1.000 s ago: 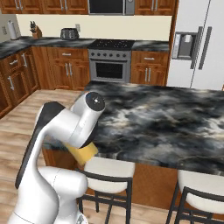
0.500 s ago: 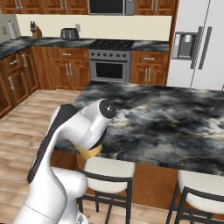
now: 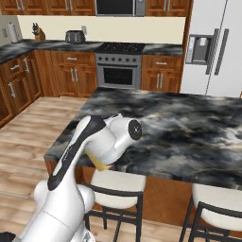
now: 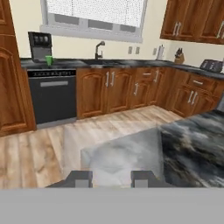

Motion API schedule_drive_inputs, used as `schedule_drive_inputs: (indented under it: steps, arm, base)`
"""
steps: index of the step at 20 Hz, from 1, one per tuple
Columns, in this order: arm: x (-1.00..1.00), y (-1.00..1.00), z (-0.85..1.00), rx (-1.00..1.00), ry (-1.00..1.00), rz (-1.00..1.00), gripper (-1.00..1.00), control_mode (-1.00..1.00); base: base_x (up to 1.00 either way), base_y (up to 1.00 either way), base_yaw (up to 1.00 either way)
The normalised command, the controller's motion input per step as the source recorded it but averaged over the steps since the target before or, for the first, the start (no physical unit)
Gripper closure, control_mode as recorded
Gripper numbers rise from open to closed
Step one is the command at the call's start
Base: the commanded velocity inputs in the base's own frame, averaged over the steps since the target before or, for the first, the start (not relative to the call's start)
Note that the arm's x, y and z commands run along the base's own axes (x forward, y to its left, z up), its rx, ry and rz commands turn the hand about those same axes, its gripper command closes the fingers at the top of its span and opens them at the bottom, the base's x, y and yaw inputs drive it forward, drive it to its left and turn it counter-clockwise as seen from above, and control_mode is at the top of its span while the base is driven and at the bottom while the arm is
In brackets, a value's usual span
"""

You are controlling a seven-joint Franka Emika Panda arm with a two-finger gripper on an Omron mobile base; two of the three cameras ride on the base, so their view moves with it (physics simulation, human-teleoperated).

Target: Place the pitcher and cup on the dining counter for serving.

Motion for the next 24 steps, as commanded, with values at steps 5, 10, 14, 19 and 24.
schedule_drive_inputs:
  steps: [5, 10, 14, 19, 24]
  arm:
    - [0.46, -0.11, 0.0, 0.27, 0.0, 0.0, 1.0, -1.0]
    - [0.47, -0.06, 0.0, 0.26, 0.0, 0.0, 1.0, -1.0]
    - [0.44, 0.0, 0.0, 0.16, -0.02, 0.0, 1.0, -1.0]
    - [0.33, 0.0, 0.0, 0.01, -0.09, 0.0, 1.0, -1.0]
    - [0.34, 0.0, 0.0, 0.0, -0.13, 0.0, 1.0, -1.0]
  base:
    - [0.0, 0.0, 0.0]
    - [0.0, 0.0, 0.0]
    - [0.0, 0.0, 0.0]
    - [0.0, 0.0, 0.0]
    - [0.0, 0.0, 0.0]
